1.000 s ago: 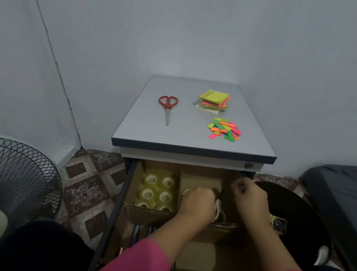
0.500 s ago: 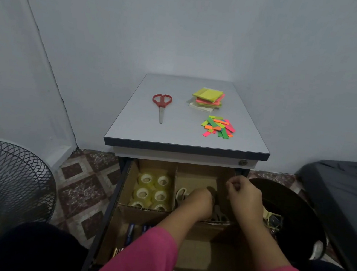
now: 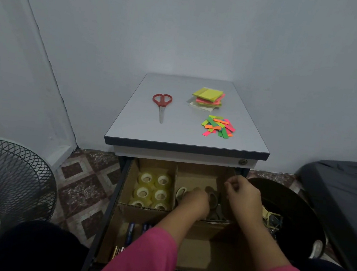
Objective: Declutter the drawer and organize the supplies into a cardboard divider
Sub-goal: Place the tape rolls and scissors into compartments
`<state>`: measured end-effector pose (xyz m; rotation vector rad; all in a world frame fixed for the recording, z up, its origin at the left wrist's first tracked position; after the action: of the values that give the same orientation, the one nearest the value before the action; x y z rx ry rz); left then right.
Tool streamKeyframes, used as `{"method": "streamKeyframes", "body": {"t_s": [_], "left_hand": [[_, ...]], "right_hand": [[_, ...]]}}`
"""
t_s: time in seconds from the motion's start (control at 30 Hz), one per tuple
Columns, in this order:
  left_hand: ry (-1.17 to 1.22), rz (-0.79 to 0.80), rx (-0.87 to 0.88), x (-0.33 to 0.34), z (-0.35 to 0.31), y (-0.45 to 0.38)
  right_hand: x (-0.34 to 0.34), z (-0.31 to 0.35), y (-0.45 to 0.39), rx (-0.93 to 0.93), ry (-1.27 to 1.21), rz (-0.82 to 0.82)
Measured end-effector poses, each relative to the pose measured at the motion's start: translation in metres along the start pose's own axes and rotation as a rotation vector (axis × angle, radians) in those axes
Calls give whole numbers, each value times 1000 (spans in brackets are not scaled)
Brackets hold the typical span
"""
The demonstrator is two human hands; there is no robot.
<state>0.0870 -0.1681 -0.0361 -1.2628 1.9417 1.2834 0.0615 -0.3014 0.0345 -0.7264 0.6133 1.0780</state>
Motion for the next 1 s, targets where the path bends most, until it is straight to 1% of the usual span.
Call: {"method": "streamKeyframes", "body": {"t_s": [0.1, 0.2, 0.33, 0.4, 0.5, 0.63, 0.7, 0.8, 0.87, 0.93, 1.0], "left_hand": [[-30, 48, -24, 5, 2, -1], [-36, 51, -49, 4, 3, 0], [-54, 89, -14, 2, -2, 1], [-70, 66, 28, 0, -5, 4], [-28, -44, 89, -8, -6, 12], [183, -263, 167, -33, -8, 30], [275, -374, 239, -48, -6, 43], [358, -514, 341, -75, -2, 64], [378, -643, 423, -101, 1, 80], [410, -773, 522, -132, 0, 98], [430, -899, 573, -167, 2, 109]], "right_hand": [[0, 0, 0, -4, 12, -4], [0, 0, -1, -10, 17, -7], [-1, 1, 0, -20, 26, -5], [-1, 2, 1, -23, 44, -2], [0, 6, 1, -51, 108, 18], [4, 19, 5, -155, 216, 52], [4, 25, 7, -206, 219, 63], [3, 39, 8, -256, 153, 77], [-3, 58, 9, -322, 100, 31], [-15, 88, 10, -430, 29, -60], [-25, 121, 5, -514, -35, -128]]}}
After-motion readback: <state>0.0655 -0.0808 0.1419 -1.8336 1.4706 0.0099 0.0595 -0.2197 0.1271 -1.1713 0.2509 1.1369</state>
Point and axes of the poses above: each hand's wrist, its own y-axis away from the middle knuckle, its own x-axis out of the palm, z = x × y, the point moved 9 cm from there along -y, towards the middle knuckle, and after that the axes turned 6 degrees about y, right-handed, at the moved point
